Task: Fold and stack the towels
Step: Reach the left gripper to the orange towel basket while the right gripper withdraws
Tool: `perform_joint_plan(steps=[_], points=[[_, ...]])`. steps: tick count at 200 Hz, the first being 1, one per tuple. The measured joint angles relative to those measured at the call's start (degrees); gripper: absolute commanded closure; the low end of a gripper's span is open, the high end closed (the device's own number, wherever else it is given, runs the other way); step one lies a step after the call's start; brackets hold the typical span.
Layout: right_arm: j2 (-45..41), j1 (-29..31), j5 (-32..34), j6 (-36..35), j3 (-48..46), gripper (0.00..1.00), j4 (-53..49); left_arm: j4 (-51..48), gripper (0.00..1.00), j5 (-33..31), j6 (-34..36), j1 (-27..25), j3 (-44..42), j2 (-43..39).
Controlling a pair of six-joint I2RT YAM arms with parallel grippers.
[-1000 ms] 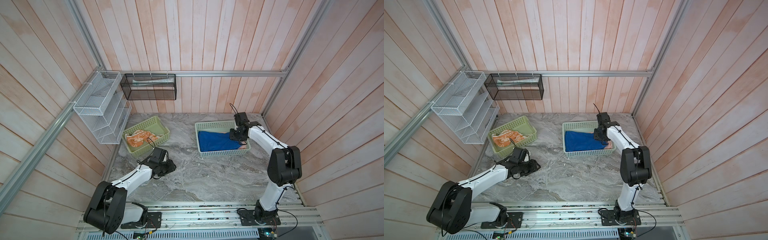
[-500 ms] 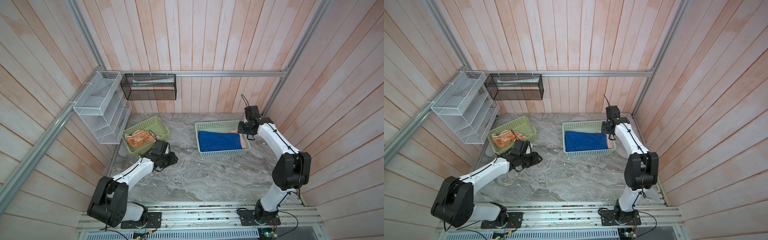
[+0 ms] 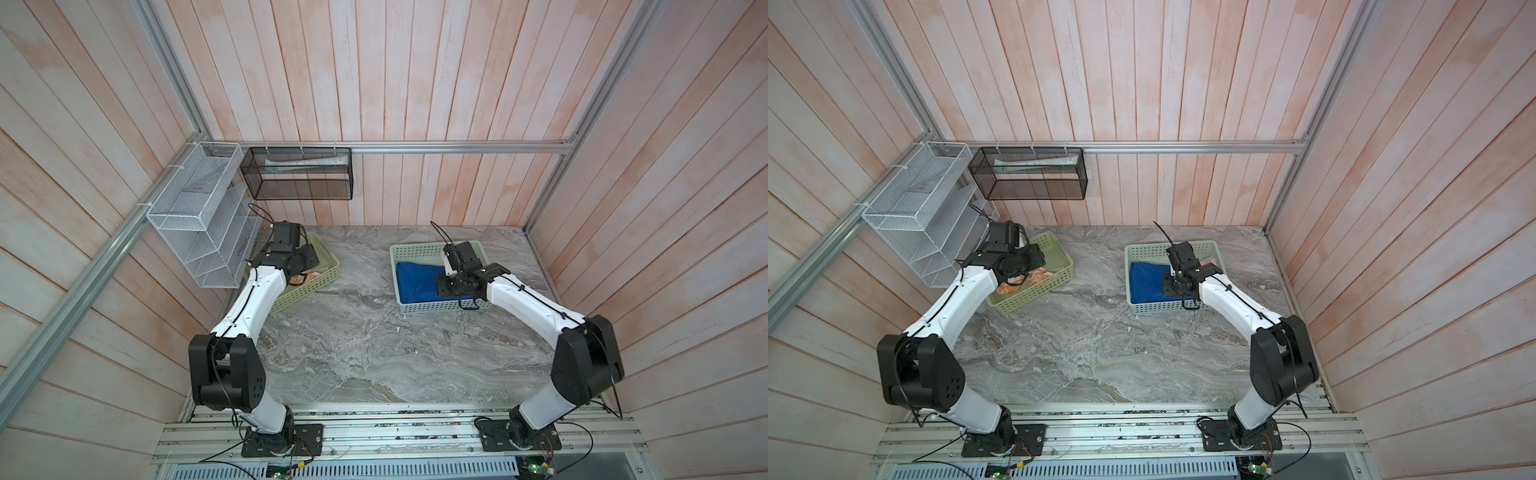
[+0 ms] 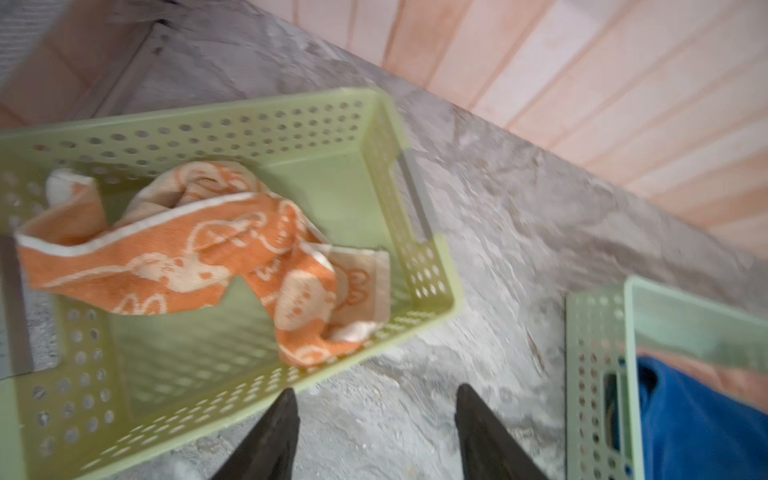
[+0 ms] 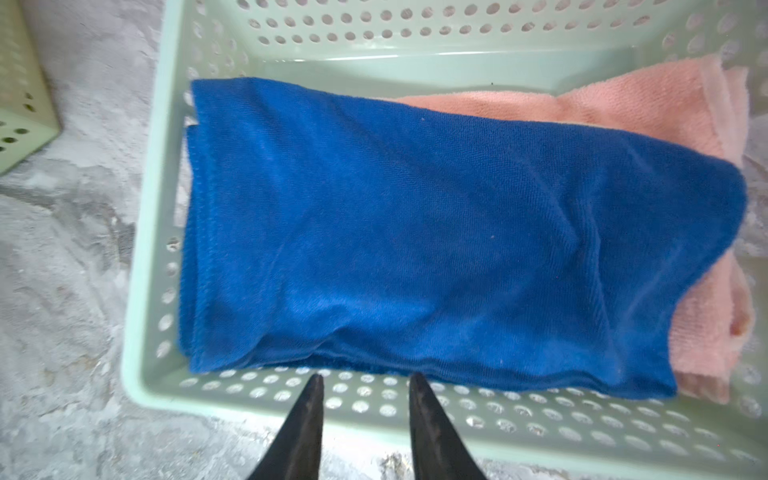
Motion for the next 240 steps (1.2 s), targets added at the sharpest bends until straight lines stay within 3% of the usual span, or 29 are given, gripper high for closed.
perform_joint_plan(steps=[50,110,145,182,240], points=[[-16.0,8.1,0.5,3.3,-16.4,0.68,8.8,-1.4,0.21,-2.6,0.3,4.1,6.4,15.2],[-16.3,11.4,0.5,8.1,-31.0,0.68,14.4,-3.9,0.24,-8.3,1.9,5.5,17.1,31.0],[-9.3,9.3,1.6,6.9,-30.8,0.69,20.4,-4.0,0.45,-7.8,3.1,5.6,19.6,34.7],[-1.6,4.7,2.3,3.7,-26.3,0.69,23.9,-4.2,0.90,-6.7,3.8,5.6,19.6,33.9],[9.2,-3.8,2.0,-1.9,-15.3,0.70,28.4,-5.3,0.96,-7.5,8.4,3.2,18.9,18.7]])
